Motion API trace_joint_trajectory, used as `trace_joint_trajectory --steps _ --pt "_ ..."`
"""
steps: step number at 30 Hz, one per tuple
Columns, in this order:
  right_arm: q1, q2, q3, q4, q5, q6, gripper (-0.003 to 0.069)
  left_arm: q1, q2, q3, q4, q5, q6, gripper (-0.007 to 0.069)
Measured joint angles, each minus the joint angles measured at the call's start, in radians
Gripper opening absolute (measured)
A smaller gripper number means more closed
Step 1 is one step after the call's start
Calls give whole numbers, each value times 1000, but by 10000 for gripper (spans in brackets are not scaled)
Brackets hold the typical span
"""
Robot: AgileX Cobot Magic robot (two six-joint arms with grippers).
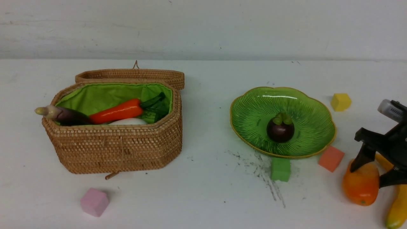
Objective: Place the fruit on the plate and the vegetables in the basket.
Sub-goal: Use the right arm to grab a mango and put it into the right plate
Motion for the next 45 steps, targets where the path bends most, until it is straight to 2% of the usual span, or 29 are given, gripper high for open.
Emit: trace_joint_trajectory --steps 3,5,7,10,12,16,18,19,21,23,24,25,26,30,33,35,40,43,45 --pt "0 -19 0 -1 -1 0 392 0 0 0 0 0 0 176" --pt "0 -36 -2 -11 6 0 176 0 0 0 0 0 0 176" --pt "0 -37 -2 -15 26 0 37 0 0 0 0 0 0 179" --pt "0 -31 -2 -18 35 0 16 0 0 0 0 0 0 179" --pt "0 -29 -1 -18 39 0 34 0 0 0 0 0 0 181" --pt "0 -25 -1 -15 58 0 197 0 0 0 0 0 0 186" --pt "0 -25 -1 -2 75 1 306 0 0 0 0 0 0 186" --pt "0 -27 -1 3 76 1 328 0 0 0 0 0 0 186" --pt "0 -43 -1 36 84 1 479 0 0 0 0 0 0 189" --pt "1 -60 -1 60 84 -3 553 0 0 0 0 0 0 191" --pt "1 -62 -1 63 84 -4 561 0 0 0 0 0 0 192" --pt "2 -80 -1 91 85 -18 631 0 0 0 0 0 0 195" --pt "5 -84 -1 99 85 -22 650 0 0 0 0 0 0 195" --pt "34 -91 -1 101 86 -36 680 0 0 0 0 0 0 197" --pt "102 -92 -4 39 81 -148 673 0 0 0 0 0 0 198" --pt "141 -93 -17 -23 93 -279 664 0 0 0 0 0 0 200" --pt "236 -123 -41 -182 151 -786 643 0 0 0 0 0 0 206" --pt "259 -128 -41 -174 142 -876 638 0 0 0 0 0 0 210" --pt "261 -120 -42 -141 123 -814 635 0 0 0 0 0 0 213"
